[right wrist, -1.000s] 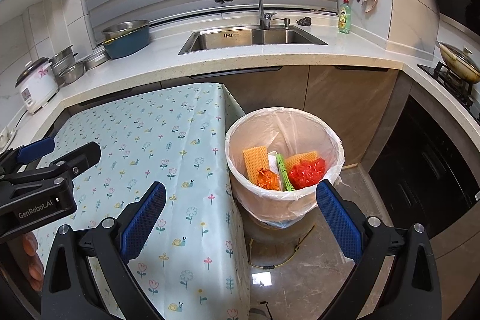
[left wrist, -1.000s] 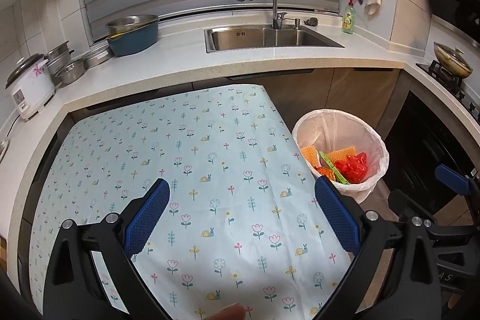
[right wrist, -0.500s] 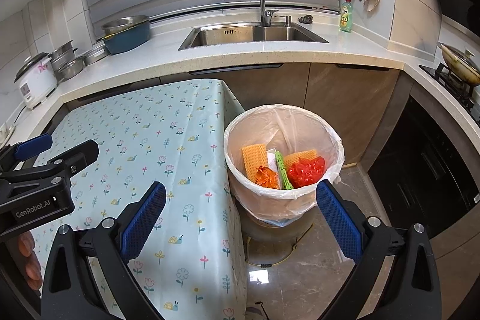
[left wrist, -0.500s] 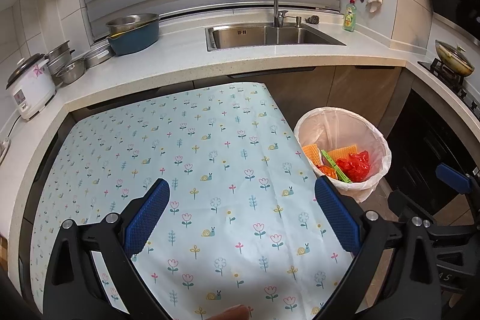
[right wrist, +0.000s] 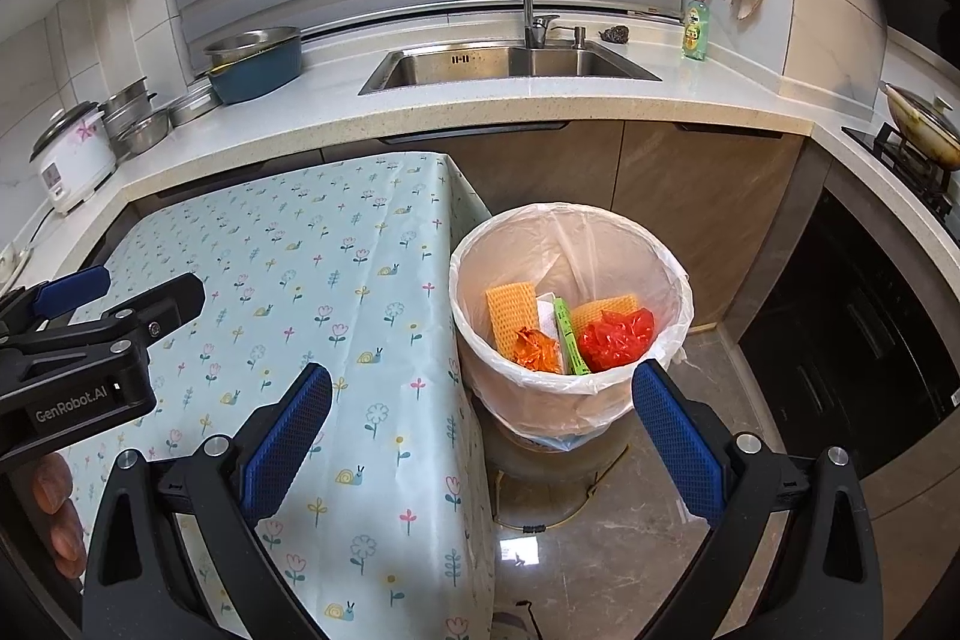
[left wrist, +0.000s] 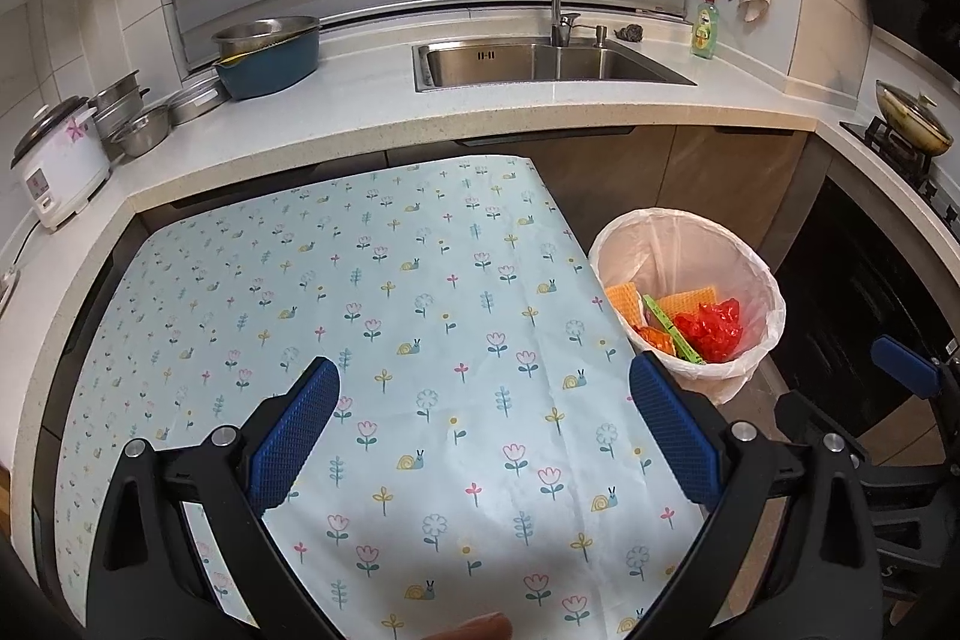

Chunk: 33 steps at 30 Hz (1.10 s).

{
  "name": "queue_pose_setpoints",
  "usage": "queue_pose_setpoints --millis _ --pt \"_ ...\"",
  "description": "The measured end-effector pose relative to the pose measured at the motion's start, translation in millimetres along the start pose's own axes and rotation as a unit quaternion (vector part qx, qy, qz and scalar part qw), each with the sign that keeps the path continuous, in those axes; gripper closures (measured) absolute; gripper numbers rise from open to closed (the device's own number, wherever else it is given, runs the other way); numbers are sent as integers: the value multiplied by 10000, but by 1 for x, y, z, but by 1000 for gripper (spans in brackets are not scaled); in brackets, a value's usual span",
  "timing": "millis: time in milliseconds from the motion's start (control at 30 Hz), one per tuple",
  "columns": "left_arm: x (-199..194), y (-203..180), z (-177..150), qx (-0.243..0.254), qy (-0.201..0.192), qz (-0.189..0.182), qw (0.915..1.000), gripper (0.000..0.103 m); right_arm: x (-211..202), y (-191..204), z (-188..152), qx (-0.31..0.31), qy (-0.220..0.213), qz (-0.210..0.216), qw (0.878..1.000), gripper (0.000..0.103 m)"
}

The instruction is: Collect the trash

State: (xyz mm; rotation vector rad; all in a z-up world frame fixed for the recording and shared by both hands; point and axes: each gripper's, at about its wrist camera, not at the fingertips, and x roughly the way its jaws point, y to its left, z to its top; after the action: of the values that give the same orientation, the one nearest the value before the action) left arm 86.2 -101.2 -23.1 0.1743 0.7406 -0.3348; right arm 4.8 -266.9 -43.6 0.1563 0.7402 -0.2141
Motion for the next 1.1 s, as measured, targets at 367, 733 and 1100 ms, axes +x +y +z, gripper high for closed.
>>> queue_pose_setpoints --millis 367,733,1100 --pt "5 -4 -2 32 47 25 10000 10 6 -3 -5 20 51 50 10000 6" --pt "9 -12 -3 78 99 94 9999 10 10 -9 -7 87 72 43 9999 6" --pt "10 -17 -5 143 113 94 9998 10 12 -11 -8 111 78 35 9999 6"
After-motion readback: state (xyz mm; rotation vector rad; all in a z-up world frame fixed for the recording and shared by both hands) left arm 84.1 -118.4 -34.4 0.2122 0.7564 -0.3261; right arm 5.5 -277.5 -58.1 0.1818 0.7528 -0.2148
